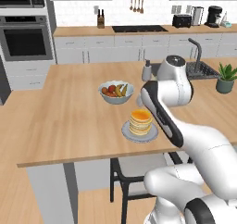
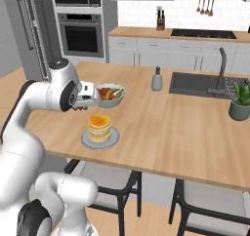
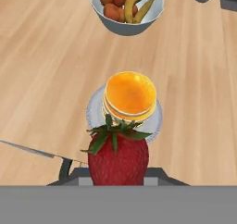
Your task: Take the strawberry from the fridge and place it on top of the pancake, located on the dining counter.
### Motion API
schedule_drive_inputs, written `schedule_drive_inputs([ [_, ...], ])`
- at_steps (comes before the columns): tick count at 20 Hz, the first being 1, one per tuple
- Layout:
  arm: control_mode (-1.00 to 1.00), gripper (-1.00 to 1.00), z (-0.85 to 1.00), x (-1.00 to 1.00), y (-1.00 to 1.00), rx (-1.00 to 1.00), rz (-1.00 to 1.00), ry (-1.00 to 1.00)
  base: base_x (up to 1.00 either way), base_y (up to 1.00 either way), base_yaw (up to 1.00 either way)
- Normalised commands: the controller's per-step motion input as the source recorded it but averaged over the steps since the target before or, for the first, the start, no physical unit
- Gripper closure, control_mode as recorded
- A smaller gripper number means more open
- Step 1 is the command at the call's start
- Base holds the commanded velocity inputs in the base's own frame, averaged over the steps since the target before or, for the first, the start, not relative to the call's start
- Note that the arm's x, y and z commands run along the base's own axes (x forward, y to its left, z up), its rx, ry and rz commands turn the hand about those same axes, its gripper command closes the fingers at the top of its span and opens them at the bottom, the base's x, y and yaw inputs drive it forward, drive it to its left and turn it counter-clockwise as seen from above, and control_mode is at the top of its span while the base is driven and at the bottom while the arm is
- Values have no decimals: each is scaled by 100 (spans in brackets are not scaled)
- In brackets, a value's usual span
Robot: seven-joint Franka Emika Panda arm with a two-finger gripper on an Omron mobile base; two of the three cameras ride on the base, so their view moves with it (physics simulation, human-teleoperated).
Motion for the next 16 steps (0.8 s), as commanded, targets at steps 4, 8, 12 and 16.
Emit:
schedule_drive_inputs([
  [4, -100, 100, -36, 59, -11, 0, 0, 0, 0, 0, 0],
  [8, -100, 100, -43, 50, -4, 0, 0, 0, 0, 0, 0],
  [12, -100, 100, -39, 30, 0, 0, 0, 0, 0, 0, 0],
  [16, -100, 100, -31, 9, 0, 0, 0, 2, 0, 0, 0],
])
